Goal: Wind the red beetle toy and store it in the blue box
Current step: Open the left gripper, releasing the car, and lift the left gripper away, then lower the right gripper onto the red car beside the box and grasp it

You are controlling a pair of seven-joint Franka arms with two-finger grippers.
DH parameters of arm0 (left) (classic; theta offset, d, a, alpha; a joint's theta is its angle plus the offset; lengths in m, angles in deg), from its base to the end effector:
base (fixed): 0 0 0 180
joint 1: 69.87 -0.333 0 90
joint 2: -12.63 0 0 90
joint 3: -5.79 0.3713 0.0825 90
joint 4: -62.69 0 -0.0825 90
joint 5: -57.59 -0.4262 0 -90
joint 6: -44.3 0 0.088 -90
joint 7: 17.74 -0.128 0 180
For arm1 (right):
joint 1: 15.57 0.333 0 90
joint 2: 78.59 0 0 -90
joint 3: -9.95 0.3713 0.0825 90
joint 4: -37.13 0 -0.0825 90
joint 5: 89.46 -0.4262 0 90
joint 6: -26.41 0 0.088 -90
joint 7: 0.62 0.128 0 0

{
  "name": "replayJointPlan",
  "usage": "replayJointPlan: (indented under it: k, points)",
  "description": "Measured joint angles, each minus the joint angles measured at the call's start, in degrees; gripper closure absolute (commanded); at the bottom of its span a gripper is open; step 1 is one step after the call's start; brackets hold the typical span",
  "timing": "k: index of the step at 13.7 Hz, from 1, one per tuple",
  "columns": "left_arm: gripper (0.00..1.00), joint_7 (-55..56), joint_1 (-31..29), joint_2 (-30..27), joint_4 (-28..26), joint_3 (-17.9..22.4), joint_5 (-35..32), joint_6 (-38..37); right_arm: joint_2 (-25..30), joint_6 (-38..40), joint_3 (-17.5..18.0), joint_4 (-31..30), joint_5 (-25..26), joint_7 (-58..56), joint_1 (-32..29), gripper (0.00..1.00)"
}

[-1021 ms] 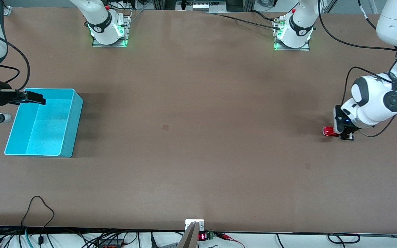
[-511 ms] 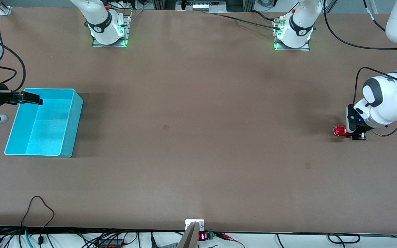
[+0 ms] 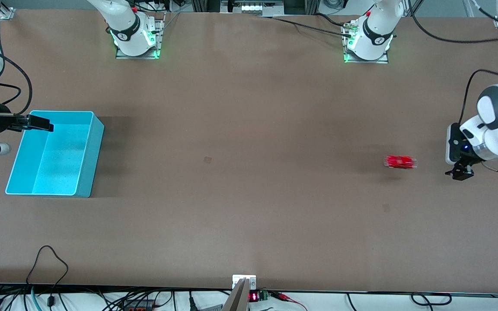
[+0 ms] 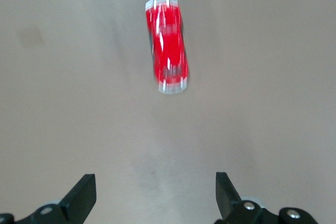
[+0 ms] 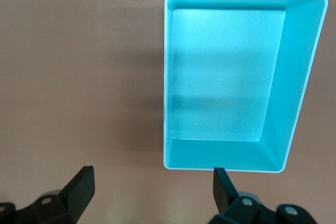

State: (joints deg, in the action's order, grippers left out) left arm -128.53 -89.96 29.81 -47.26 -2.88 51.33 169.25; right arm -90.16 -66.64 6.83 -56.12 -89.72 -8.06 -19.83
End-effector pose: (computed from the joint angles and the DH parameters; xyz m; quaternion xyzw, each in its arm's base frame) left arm 0.6460 0.1415 0.3427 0.6243 -0.7807 -0.0273 0.0041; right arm 0.6434 -0.0801 0.5079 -0.9947 -0.0002 0.1019 0.0100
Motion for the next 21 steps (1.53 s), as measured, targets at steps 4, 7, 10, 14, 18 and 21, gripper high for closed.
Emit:
replayJointPlan:
  k: [4,7,10,14,18,21]
  points:
    - [0.00,5.98,4.69,-1.53,0.80,-0.29,5.34,-1.09,0.00,-0.01,0.01,0.00,0.00,-0.01,0.00,0.00]
    - [0.00,20.79,6.43,-1.49,1.29,-0.31,5.78,-1.05,0.00,-0.04,0.03,0.01,0.00,-0.01,0.00,0.00]
    - [0.00,40.67,6.55,-1.49,2.50,-0.22,5.86,-1.05,0.00,-0.04,0.05,0.01,0.00,-0.01,0.00,0.00]
    - [0.00,64.72,6.53,-1.48,6.02,-0.14,5.85,-0.97,-0.05,-0.04,0.06,0.01,0.00,-0.02,0.00,0.00]
    - [0.00,78.57,6.52,-1.47,8.74,-0.11,5.85,-2.29,-0.47,0.07,0.06,0.00,0.00,-0.02,0.00,0.00]
    - [0.00,89.83,6.56,-1.51,11.97,-0.11,5.86,-6.73,-2.02,0.01,0.15,0.00,-0.46,-0.06,0.03,0.00]
